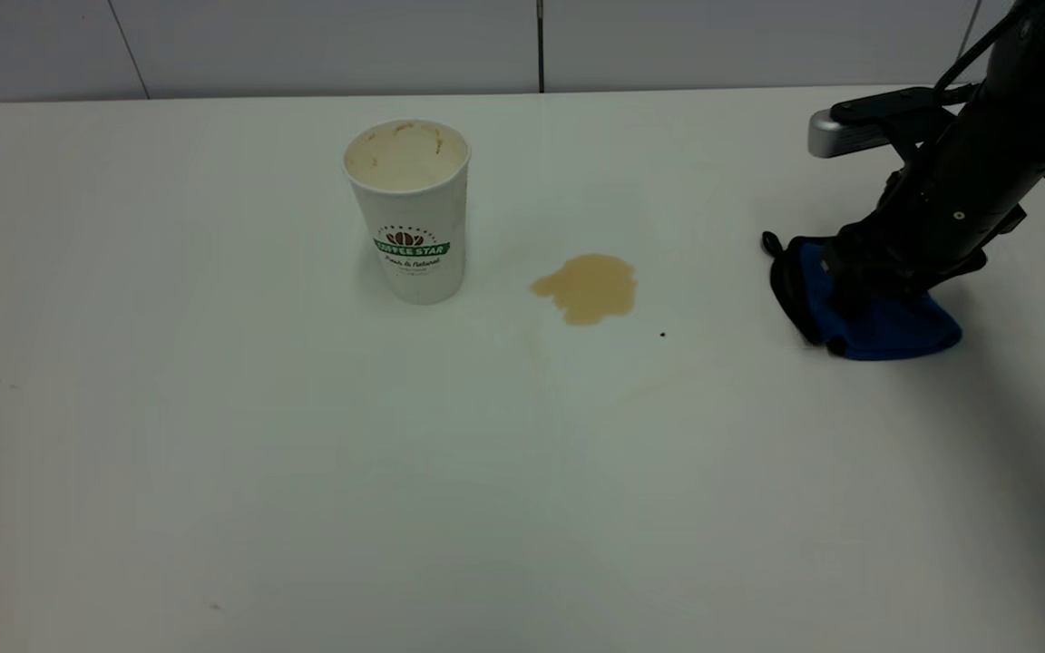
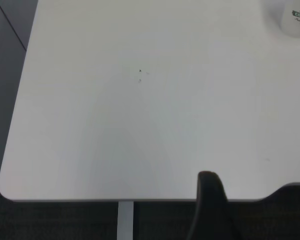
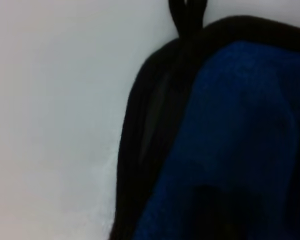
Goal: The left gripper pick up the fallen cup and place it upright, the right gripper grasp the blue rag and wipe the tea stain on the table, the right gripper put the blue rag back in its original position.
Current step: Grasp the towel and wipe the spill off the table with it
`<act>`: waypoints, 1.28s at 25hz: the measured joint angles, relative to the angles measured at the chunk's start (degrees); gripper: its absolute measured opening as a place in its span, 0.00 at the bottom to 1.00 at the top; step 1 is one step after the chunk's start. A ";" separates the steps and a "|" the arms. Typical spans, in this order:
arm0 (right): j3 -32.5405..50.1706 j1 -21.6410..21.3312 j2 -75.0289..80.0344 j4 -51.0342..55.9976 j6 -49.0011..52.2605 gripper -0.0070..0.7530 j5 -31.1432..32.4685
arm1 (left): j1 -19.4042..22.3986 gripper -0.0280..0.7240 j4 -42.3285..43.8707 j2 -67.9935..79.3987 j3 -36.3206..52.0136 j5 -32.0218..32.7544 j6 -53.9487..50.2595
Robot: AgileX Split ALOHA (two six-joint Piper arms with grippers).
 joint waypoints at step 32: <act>-29.34 21.30 12.27 -0.25 -0.22 0.09 21.74 | 0.00 0.72 0.00 0.00 0.00 0.02 -0.05</act>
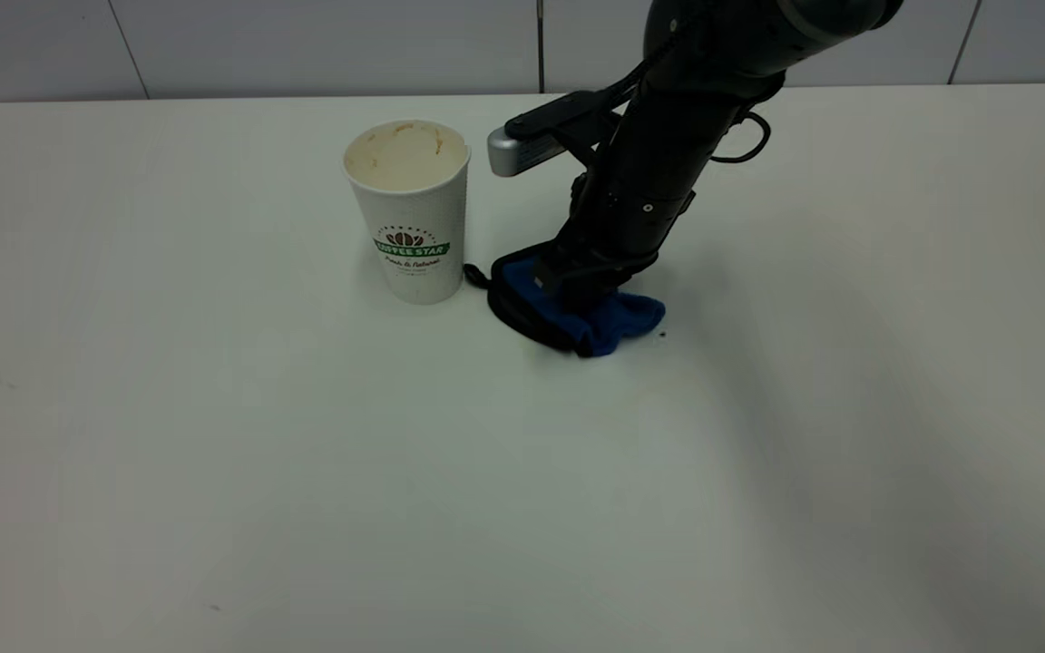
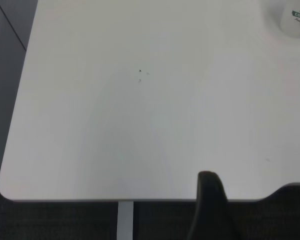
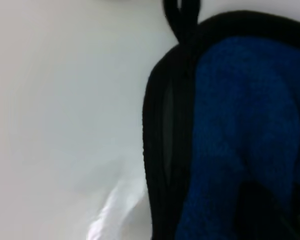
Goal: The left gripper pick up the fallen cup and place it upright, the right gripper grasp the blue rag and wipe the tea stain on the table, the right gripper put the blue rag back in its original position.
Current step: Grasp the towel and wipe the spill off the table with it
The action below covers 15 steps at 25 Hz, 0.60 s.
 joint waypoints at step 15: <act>-0.34 -2.57 -0.70 -34.59 34.60 0.09 8.54 | 0.00 0.72 0.00 0.00 0.00 0.00 0.06</act>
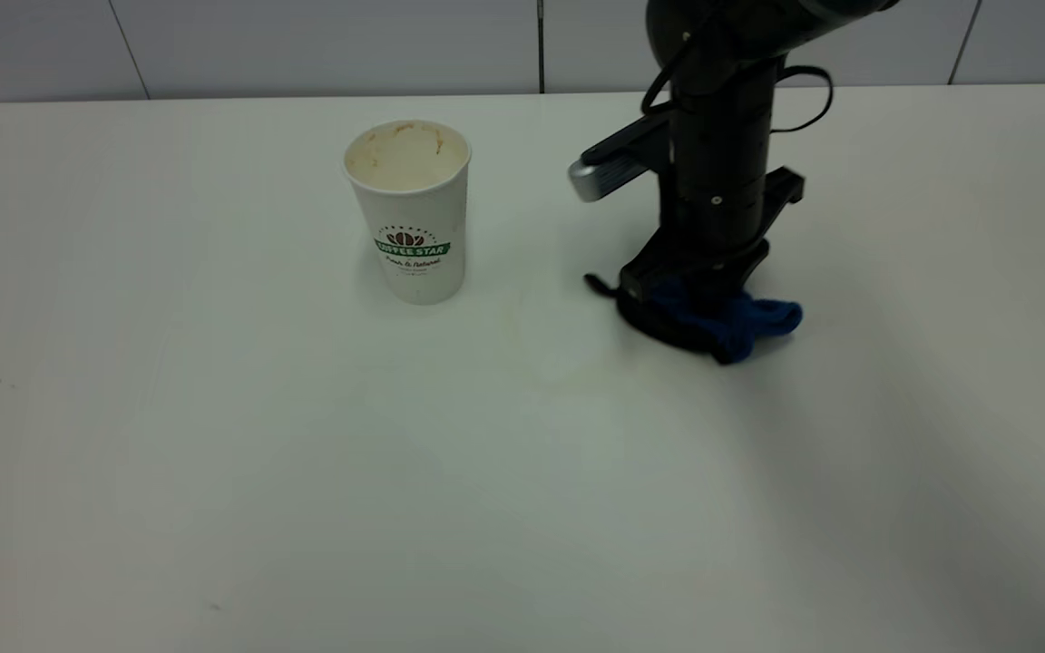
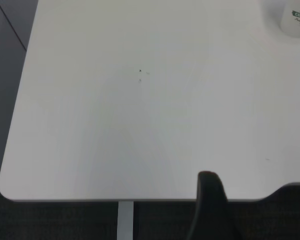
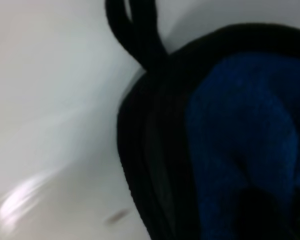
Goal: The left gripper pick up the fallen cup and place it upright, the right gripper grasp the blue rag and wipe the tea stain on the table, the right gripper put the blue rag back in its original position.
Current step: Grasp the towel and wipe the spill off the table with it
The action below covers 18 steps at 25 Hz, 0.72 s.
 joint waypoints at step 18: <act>-0.11 12.48 0.20 12.90 -12.66 0.10 -1.06 | 0.00 0.72 0.00 0.00 0.00 0.00 0.00</act>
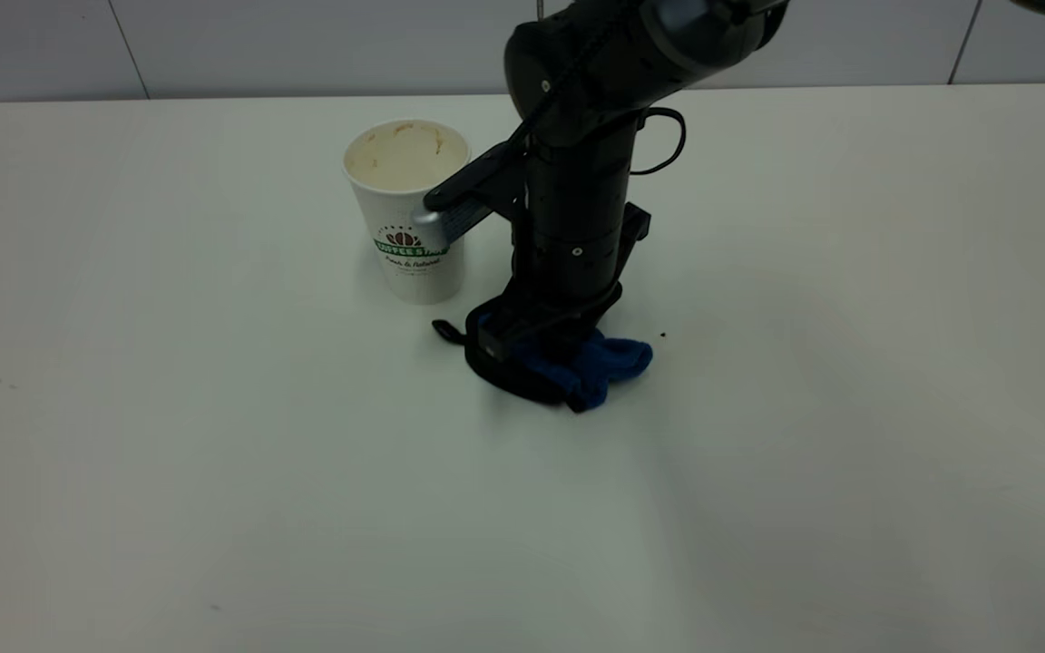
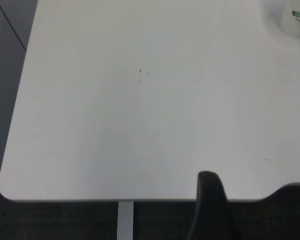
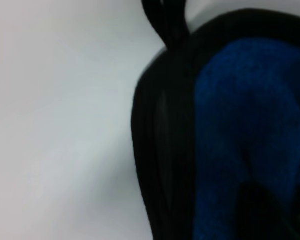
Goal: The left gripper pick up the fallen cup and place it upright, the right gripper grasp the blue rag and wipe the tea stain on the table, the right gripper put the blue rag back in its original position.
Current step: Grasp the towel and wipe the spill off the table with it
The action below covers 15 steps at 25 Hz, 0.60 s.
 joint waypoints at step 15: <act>0.61 -22.26 -0.45 1.93 5.42 0.10 10.66 | 0.00 0.72 0.00 0.00 0.00 0.00 -0.05</act>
